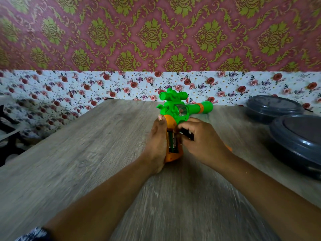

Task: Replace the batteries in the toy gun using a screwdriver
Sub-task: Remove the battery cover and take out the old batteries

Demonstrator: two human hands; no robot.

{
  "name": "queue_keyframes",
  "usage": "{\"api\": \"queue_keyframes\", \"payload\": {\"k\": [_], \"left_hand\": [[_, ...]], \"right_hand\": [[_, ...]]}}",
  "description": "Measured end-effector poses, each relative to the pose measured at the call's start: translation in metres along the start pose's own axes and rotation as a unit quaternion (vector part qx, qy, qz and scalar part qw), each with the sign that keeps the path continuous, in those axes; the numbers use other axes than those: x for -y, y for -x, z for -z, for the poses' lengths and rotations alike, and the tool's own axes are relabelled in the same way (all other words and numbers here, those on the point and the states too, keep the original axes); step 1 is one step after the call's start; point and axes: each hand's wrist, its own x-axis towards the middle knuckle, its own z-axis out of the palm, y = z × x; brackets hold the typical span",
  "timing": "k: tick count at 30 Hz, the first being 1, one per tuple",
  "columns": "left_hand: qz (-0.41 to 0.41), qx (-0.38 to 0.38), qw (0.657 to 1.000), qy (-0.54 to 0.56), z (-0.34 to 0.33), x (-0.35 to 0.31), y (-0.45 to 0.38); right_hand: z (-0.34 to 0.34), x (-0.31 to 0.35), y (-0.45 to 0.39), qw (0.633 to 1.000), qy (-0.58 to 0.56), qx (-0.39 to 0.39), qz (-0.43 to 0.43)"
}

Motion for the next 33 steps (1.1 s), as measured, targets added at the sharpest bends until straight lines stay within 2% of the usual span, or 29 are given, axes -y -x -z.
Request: {"api": "queue_keyframes", "payload": {"k": [8, 14, 16, 19, 22, 25, 28, 33], "left_hand": [[-0.007, -0.048, 0.999, -0.002, 0.003, 0.003, -0.007], [-0.032, -0.032, 0.999, -0.030, -0.002, 0.002, -0.002], [-0.028, -0.026, 0.998, -0.042, -0.001, 0.001, -0.001], [-0.015, -0.013, 0.999, -0.037, 0.002, 0.000, -0.001], [-0.013, -0.003, 1.000, -0.028, 0.001, 0.001, 0.002], [-0.016, -0.003, 1.000, -0.026, 0.001, 0.002, 0.002], [-0.021, 0.003, 1.000, -0.023, 0.000, 0.002, 0.003], [-0.020, 0.005, 0.999, -0.026, 0.003, 0.003, 0.002]], "right_hand": [[0.004, 0.003, 0.007, 0.997, -0.017, -0.072, 0.005], [0.001, 0.007, 0.009, 0.984, -0.086, -0.123, -0.096], [0.017, 0.006, 0.004, 0.968, -0.162, -0.105, -0.162], [0.056, -0.007, 0.006, 0.913, -0.295, 0.008, -0.283], [0.085, -0.029, 0.018, 0.896, -0.210, 0.074, -0.385], [0.094, -0.049, 0.027, 0.875, -0.155, 0.071, -0.453], [0.096, -0.059, 0.029, 0.866, -0.128, 0.068, -0.478], [0.087, -0.062, 0.032, 0.878, -0.073, 0.056, -0.470]]}}
